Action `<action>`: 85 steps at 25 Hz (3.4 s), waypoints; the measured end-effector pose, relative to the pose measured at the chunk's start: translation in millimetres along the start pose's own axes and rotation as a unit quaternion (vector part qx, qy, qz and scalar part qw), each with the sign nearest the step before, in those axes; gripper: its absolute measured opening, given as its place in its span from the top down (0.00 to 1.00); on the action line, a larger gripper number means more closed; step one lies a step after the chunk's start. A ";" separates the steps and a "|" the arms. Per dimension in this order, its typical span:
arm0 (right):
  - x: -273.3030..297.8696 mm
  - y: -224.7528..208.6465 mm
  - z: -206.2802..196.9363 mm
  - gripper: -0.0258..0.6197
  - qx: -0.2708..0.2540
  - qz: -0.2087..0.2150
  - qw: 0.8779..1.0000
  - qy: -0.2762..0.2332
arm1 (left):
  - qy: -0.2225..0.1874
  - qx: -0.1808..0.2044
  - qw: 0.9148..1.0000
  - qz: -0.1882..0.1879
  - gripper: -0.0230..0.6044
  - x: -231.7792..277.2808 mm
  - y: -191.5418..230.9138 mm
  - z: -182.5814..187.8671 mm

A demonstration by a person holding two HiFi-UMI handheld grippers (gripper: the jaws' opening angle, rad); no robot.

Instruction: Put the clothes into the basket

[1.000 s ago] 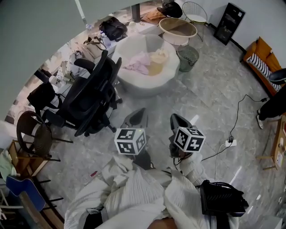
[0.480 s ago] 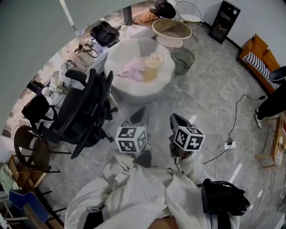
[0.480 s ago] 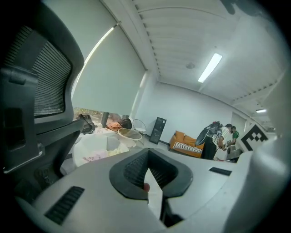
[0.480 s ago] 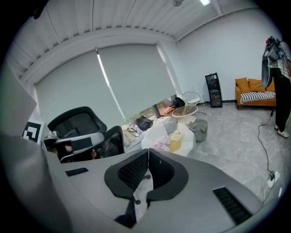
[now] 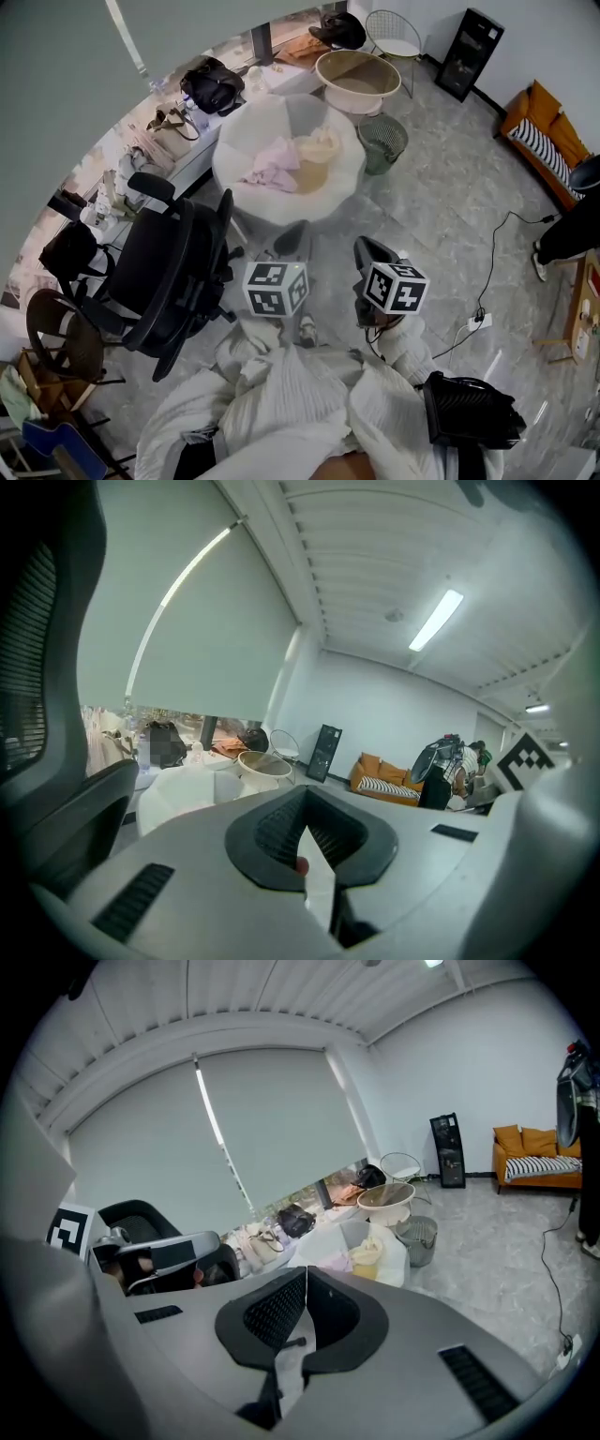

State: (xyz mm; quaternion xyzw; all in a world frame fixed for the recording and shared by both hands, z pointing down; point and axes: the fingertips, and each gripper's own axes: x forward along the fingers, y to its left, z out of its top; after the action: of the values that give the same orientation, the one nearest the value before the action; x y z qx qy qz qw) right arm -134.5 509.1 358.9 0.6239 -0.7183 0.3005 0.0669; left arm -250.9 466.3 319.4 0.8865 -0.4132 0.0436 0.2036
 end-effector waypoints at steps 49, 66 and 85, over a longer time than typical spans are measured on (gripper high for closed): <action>206.5 -155.9 144.5 0.92 0.014 0.009 0.999 0.028 | 0.020 -0.003 0.999 0.050 0.95 264.9 65.3 58.7; 271.1 -259.9 236.8 0.92 -0.007 0.038 0.998 0.040 | 0.028 -0.001 0.997 0.067 0.95 411.8 34.0 91.3; 314.1 -314.9 270.8 0.92 0.027 0.024 0.998 0.042 | 0.056 0.010 0.997 0.059 0.95 492.1 34.0 101.9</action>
State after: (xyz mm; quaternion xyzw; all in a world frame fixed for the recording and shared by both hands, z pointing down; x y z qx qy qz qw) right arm 169.2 87.8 397.1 0.5951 -0.7209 0.3476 0.0729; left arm 36.4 54.5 358.3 0.8587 -0.4522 0.1091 0.2149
